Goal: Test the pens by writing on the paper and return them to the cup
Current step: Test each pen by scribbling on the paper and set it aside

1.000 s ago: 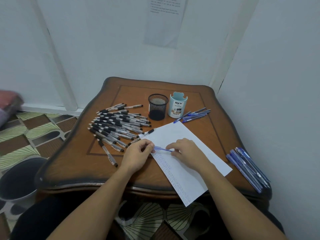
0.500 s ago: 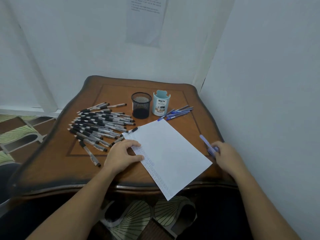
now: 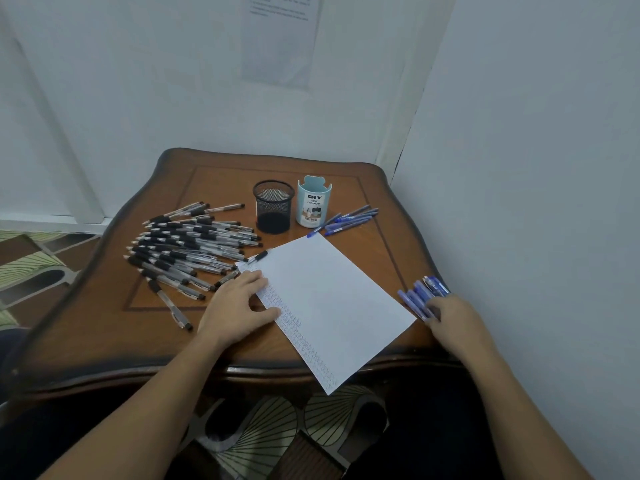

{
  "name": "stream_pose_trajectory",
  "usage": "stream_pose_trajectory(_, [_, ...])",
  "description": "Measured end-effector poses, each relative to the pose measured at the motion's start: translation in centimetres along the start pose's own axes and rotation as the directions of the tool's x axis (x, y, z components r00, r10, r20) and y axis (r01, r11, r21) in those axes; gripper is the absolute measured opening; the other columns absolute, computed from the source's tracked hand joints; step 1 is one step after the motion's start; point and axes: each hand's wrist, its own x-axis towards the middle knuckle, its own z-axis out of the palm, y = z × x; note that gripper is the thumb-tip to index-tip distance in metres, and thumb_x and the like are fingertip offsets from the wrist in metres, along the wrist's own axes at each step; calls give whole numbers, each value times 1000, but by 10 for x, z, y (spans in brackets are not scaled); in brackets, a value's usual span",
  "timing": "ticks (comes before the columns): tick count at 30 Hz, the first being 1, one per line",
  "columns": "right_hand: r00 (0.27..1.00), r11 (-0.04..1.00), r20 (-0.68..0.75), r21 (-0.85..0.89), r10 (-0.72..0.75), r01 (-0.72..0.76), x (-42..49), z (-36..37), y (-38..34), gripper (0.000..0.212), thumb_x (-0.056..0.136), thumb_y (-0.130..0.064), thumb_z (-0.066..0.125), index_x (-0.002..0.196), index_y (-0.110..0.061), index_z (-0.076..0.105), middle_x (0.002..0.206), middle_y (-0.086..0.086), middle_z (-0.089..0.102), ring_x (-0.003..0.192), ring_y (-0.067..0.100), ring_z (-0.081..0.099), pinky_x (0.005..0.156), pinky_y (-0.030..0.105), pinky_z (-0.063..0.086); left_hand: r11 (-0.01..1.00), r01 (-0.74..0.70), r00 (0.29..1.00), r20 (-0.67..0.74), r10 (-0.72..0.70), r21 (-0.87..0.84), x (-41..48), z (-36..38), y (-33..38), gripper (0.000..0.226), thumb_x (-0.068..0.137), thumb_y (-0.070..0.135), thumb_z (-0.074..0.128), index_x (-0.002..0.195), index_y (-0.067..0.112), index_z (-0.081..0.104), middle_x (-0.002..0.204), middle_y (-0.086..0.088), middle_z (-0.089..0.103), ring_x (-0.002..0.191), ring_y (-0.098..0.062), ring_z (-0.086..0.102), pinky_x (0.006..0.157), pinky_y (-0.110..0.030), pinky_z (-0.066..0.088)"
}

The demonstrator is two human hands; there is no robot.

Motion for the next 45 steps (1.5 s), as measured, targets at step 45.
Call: stream_pose_trajectory(45, [895, 801, -136, 404, -425, 441, 86, 17, -137, 10, 97, -33, 59, 101, -27, 52, 99, -6, 64, 82, 11, 59, 67, 25, 49, 993, 0, 1000, 24, -3, 119, 9, 6, 2, 78, 88, 63, 51, 152, 25, 29, 161, 8, 17, 147, -9, 12, 118, -30, 6])
